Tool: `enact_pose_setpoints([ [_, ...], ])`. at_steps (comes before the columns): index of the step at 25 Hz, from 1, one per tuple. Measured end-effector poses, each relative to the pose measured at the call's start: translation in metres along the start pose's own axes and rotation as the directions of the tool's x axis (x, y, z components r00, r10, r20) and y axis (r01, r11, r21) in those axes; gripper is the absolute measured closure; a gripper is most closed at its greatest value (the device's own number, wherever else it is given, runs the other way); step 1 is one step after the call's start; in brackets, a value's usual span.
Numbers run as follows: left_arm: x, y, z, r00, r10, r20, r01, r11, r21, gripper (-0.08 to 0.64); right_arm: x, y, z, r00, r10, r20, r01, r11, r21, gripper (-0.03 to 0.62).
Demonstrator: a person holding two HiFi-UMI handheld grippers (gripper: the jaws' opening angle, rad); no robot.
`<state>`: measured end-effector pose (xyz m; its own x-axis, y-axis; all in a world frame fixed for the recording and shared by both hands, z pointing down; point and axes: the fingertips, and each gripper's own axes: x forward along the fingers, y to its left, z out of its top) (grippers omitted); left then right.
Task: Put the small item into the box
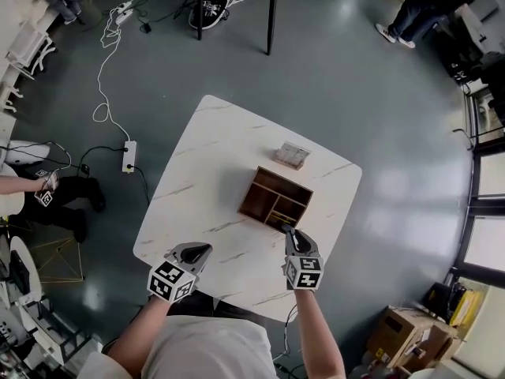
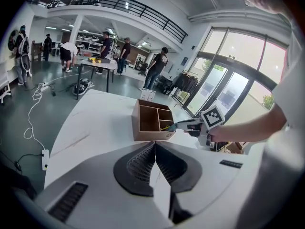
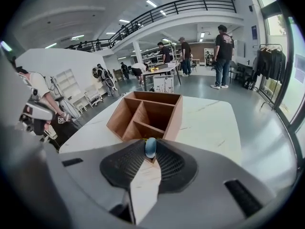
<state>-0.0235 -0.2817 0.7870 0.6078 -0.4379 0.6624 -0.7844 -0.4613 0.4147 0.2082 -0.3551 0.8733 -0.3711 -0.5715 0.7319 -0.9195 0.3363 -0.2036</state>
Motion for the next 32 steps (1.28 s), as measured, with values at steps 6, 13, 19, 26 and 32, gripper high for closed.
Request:
enact_pose_setpoints([
  [6,-0.001,-0.008,-0.001,1.0,0.013,-0.011,-0.013,1.0,0.004,0.545,-0.007,-0.004,0.001,0.999,0.024,0.027,-0.025,0.999,0.033,0.505],
  [13,0.0,-0.02,-0.002,1.0,0.026,-0.008,-0.025,1.0,0.018,0.545,-0.023,-0.008,0.006,0.997,0.045,0.07,-0.048,0.998,0.039,0.505],
  [19,-0.008,-0.029,-0.002,0.999,0.041,0.02,-0.041,0.999,0.021,0.545,-0.039,-0.009,0.002,0.995,0.065,0.081,-0.068,0.997,0.036,0.511],
  [26,-0.028,-0.037,-0.002,0.998,0.035,0.049,-0.037,0.998,0.045,0.545,-0.072,-0.001,0.003,0.993,0.053,0.109,-0.056,0.998,0.02,0.531],
  [32,-0.057,-0.043,-0.008,0.996,0.013,0.089,-0.02,0.997,0.07,0.545,-0.11,0.025,0.0,0.988,0.054,0.148,-0.055,0.998,0.004,0.541],
])
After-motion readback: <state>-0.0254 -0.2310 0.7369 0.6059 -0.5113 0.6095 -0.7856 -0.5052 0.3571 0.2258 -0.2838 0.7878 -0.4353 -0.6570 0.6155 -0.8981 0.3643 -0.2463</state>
